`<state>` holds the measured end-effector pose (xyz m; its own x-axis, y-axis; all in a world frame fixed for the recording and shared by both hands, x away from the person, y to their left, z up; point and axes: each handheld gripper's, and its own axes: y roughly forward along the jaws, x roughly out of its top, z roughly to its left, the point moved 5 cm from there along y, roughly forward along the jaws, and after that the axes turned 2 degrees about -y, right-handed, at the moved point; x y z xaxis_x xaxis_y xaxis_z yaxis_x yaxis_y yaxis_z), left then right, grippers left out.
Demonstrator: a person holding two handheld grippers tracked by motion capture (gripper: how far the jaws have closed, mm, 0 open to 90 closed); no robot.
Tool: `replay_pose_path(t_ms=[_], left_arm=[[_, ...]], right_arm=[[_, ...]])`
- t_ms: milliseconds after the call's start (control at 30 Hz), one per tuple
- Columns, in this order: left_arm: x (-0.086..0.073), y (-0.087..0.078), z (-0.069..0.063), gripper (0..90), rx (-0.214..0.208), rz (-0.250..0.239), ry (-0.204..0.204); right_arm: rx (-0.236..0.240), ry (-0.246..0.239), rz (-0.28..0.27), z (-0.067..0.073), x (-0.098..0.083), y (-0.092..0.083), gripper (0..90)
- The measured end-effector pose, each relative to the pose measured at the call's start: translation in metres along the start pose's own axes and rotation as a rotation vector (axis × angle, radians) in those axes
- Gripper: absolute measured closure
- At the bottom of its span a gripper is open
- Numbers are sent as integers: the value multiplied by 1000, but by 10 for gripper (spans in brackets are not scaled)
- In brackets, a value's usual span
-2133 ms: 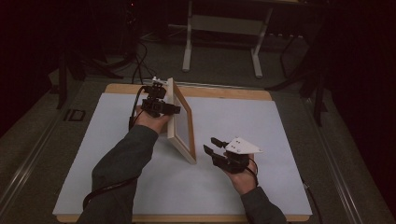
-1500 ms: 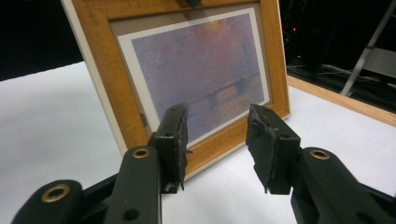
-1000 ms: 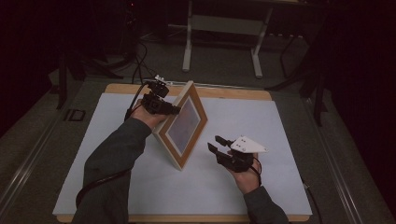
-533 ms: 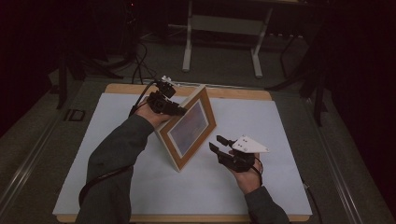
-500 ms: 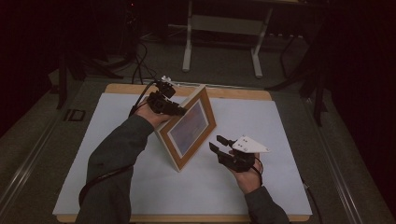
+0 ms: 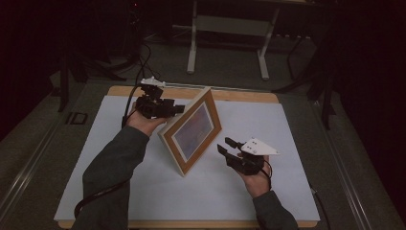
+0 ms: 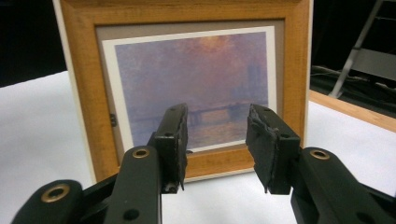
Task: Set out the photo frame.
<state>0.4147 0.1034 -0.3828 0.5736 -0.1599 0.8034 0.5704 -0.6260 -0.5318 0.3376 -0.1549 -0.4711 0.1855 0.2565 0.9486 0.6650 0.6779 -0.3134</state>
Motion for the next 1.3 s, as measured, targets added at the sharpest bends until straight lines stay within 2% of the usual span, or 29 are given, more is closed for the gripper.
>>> replay_pose_path(t_ms=[233,400,433,467,600,767,867,1100,1133,1300], left_arm=[[-16,-18,-6,479,19,-53,-13],[-38,-30,-10,467,24,-96,-40],[-38,-30,-10,460,24,-96,-40],[-45,-33,-12,444,22,-100,-45],[-60,-36,-19,403,58,-108,-33],[-72,-36,-22,380,77,-126,-40],[-82,-30,-22,428,74,-112,-36],[-90,-23,-17,613,78,-103,-44],[-92,-21,-17,635,67,-95,-35],[-93,-20,-18,684,52,-99,-25]], right_arm=[[-3,3,9,-7,2,3,576],[-10,9,16,-17,6,8,575],[-10,9,16,-17,6,8,575],[-14,14,16,-21,7,10,575],[-20,17,20,-26,9,12,572],[-26,13,30,-32,10,15,565],[-31,15,35,-38,12,18,565],[-29,3,51,-49,15,28,561],[-25,1,54,-53,17,32,559],[-15,16,62,-62,20,41,560]])
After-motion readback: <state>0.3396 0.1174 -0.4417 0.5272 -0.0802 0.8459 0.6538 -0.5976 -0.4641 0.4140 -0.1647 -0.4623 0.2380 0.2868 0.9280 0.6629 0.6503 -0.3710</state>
